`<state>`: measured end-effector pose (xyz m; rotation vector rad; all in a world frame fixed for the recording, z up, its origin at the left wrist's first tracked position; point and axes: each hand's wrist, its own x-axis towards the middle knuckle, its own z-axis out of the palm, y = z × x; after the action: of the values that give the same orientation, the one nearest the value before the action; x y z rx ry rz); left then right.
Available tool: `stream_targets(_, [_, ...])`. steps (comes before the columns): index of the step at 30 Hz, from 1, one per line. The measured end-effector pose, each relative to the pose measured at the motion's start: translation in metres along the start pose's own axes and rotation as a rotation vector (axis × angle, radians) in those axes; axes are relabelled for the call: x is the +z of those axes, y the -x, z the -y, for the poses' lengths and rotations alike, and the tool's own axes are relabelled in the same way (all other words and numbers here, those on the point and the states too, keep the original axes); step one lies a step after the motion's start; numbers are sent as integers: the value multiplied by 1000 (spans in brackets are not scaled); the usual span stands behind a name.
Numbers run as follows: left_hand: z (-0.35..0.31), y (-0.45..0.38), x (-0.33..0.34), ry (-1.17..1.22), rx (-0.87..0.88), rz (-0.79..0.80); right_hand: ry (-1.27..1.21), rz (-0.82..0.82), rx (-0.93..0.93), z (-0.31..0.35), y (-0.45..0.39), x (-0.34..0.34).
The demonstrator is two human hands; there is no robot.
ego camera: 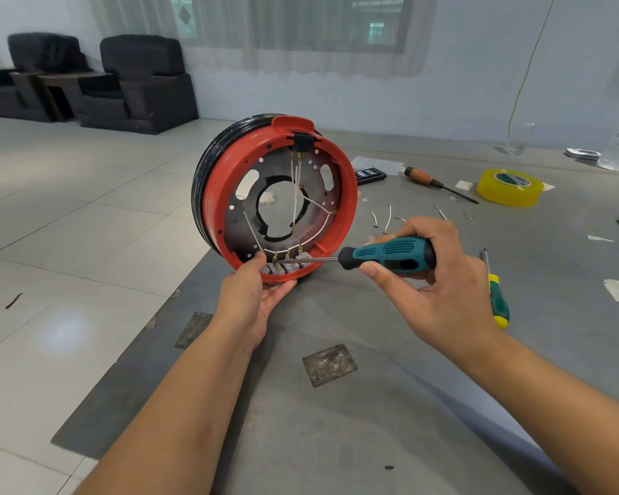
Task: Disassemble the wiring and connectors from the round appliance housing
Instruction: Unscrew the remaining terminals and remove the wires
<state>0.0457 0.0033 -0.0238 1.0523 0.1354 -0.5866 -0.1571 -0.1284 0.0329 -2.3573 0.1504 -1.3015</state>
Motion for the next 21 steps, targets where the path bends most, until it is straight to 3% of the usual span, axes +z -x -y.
stream_targets(21, [-4,4,2,27,-52,-20,-13,9,-162,0,17,5])
